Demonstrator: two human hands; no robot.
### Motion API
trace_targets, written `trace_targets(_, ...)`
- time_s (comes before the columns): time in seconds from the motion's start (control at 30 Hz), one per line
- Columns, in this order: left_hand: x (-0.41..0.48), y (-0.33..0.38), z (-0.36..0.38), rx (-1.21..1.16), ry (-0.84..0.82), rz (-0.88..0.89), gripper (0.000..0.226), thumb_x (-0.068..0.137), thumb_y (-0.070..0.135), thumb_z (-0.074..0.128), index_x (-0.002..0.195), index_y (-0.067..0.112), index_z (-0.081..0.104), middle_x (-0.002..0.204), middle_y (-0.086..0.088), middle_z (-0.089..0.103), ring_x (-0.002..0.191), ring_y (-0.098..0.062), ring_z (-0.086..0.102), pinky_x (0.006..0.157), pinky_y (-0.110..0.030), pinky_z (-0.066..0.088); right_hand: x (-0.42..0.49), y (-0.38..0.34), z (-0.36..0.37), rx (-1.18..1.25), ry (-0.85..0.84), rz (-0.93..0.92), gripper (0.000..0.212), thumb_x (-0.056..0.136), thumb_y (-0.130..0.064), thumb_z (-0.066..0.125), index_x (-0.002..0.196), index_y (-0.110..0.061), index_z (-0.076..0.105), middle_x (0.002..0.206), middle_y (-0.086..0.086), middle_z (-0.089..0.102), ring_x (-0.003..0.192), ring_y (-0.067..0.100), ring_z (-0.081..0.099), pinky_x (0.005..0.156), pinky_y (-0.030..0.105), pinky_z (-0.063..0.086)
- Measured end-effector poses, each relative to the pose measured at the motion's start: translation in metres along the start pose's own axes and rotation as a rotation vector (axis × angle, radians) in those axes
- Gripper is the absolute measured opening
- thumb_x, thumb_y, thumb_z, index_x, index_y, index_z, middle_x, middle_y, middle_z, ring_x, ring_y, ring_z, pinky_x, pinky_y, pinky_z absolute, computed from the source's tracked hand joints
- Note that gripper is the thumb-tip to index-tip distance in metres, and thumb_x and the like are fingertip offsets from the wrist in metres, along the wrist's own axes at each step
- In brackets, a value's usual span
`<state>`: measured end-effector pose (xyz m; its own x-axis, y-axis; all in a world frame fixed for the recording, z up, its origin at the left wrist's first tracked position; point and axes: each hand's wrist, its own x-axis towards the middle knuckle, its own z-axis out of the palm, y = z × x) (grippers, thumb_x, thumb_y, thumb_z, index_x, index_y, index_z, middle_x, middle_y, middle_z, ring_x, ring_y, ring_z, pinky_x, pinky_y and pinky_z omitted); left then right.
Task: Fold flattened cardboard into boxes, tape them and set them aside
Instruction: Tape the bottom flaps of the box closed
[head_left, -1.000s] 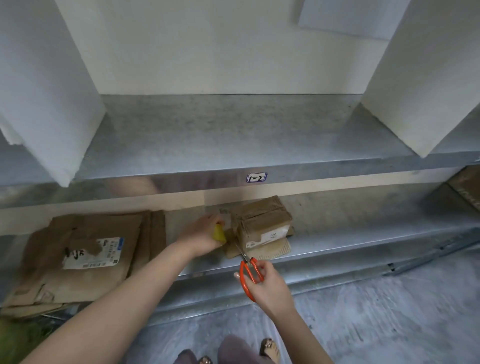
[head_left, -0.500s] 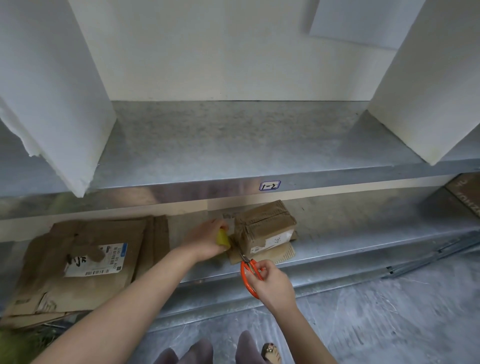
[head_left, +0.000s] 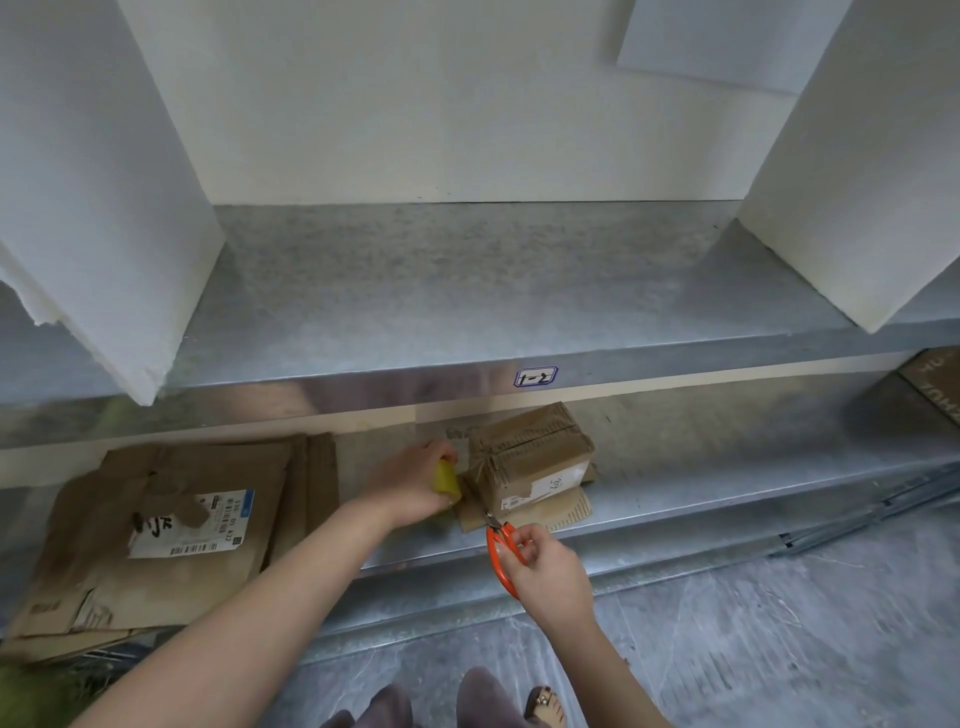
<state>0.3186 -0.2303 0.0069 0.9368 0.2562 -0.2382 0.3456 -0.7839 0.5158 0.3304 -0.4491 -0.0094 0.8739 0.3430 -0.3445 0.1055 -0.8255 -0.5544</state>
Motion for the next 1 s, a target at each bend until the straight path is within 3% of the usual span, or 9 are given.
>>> trace_targets(0.13,0.002,0.002,0.003,0.016,0.003,0.003,0.048,0.075,0.034,0.073,0.117,0.032,0.049,0.124,0.007,0.051,0.100,-0.016,0.052,0.074,-0.027,0.039,0.001,0.006,0.001,-0.066,-0.004,-0.026,0.049,0.078,-0.073,0.054,0.109,-0.036,0.048,0.096,-0.016,0.066,0.091,0.009,0.064,0.073,0.028,0.051)
trace_targets(0.27,0.003,0.001,0.001,0.001,0.026,-0.034,0.047,0.076,0.033,0.072,0.117,0.029,0.049,0.123,0.006,0.050,0.100,-0.016,0.050,0.075,-0.028,0.040,0.000,0.023,0.005,-0.147,-0.022,-0.078,0.070,0.067,-0.086,0.049,0.116,-0.037,0.042,0.114,-0.019,0.059,0.106,0.008,0.059,0.089,0.034,0.048)
trace_targets(0.4,0.002,0.001,0.002,-0.012,0.026,-0.040,0.048,0.076,0.033,0.073,0.117,0.030,0.049,0.122,0.007,0.049,0.096,-0.013,0.046,0.075,-0.027,0.038,-0.004,0.052,-0.002,-0.227,0.156,-0.213,0.061,0.073,-0.078,0.046,0.122,-0.042,0.044,0.116,-0.024,0.056,0.109,0.002,0.055,0.085,0.033,0.041)
trace_targets(0.57,0.001,0.007,0.006,0.019,0.033,-0.068,0.050,0.076,0.037,0.073,0.120,0.032,0.048,0.124,0.008,0.051,0.097,-0.014,0.050,0.074,-0.027,0.040,0.012,0.104,-0.036,-0.391,0.363,-0.285,0.049,0.073,-0.065,0.046,0.112,-0.037,0.056,0.103,-0.018,0.062,0.100,0.012,0.061,0.074,0.036,0.039)
trace_targets(0.77,0.002,0.011,0.009,0.072,0.080,-0.127,0.053,0.073,0.040,0.074,0.121,0.033,0.050,0.126,0.006,0.053,0.109,-0.020,0.053,0.079,-0.028,0.040,0.058,0.157,-0.088,-0.378,0.401,-0.156,0.044,0.079,-0.061,0.057,0.115,-0.035,0.058,0.110,-0.013,0.062,0.109,0.016,0.056,0.080,0.040,0.038)
trace_targets(0.9,0.001,0.013,0.014,0.086,0.088,-0.165,0.051,0.072,0.044,0.073,0.117,0.035,0.050,0.124,0.008,0.054,0.108,-0.018,0.053,0.082,-0.031,0.043,0.093,0.160,-0.111,-0.212,0.344,0.007,0.045,0.081,-0.055,0.062,0.121,-0.037,0.053,0.123,-0.009,0.057,0.120,0.017,0.049,0.090,0.043,0.036)
trace_targets(1.0,-0.001,0.019,0.018,0.112,0.121,-0.191,0.048,0.075,0.045,0.072,0.117,0.034,0.051,0.123,0.009,0.054,0.108,-0.019,0.053,0.083,-0.031,0.044,0.121,0.154,-0.116,-0.240,0.242,0.047,0.049,0.086,-0.054,0.058,0.128,-0.031,0.049,0.129,-0.002,0.054,0.123,0.022,0.046,0.093,0.044,0.035)
